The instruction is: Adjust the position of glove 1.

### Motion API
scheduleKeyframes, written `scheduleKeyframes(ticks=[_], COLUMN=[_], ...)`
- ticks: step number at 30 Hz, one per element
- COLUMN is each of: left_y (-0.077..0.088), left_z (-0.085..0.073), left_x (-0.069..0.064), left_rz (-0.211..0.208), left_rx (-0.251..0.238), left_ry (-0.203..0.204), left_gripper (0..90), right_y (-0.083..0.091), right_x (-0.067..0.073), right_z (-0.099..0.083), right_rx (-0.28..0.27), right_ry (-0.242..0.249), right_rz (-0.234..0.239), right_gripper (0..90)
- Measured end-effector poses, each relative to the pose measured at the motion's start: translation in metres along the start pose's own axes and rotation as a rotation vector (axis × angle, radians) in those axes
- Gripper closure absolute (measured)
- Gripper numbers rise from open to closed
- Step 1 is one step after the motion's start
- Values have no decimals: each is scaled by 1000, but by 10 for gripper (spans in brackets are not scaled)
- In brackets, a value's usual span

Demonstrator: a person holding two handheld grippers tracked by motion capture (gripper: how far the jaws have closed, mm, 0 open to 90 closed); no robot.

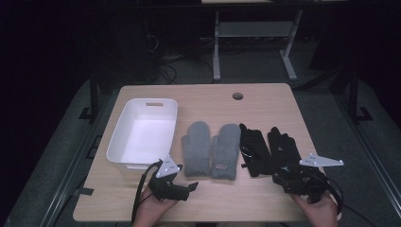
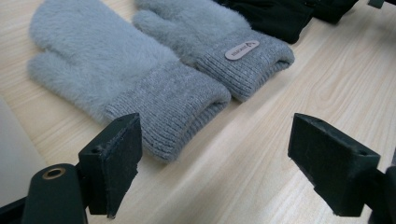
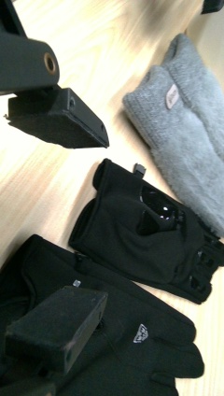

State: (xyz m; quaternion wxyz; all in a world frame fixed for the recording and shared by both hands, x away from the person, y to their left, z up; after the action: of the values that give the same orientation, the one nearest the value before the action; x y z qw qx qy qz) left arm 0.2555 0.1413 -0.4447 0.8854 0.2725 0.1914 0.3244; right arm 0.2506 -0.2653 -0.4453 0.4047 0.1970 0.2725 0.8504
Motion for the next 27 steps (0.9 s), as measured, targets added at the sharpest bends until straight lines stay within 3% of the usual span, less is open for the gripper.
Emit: scheduleKeyframes(ticks=[8,13,22,27], left_y=[-2,-2,-1,-1], left_z=[0,-1,0,0], left_x=[0,2,4,3], left_rz=[-6,-14,-12,-12], left_rx=[10,7,0,0], left_ry=[-4,11,20,17], left_gripper=[174,174,174,175], right_y=[1,-3,-20,-38], right_x=[-4,-2,5,12], right_z=[10,33,68,86], right_rx=[-13,-26,28,72], right_ry=[-11,36,102,144], right_rz=[9,26,82,109], right_gripper=[196,183,187,196])
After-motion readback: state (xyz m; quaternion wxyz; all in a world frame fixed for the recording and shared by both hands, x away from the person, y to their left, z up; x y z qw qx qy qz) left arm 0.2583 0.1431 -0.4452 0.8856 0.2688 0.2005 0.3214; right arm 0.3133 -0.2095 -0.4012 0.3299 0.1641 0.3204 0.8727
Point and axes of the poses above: each handheld gripper's, and its own axes: y roughly backward along the jaws, z roughly out of its top, x roughly to its left, the point moved 2 cm from there along -y, roughly forward along the jaws, and after that the axes turned 6 degrees about y, right-handed, at the moved point
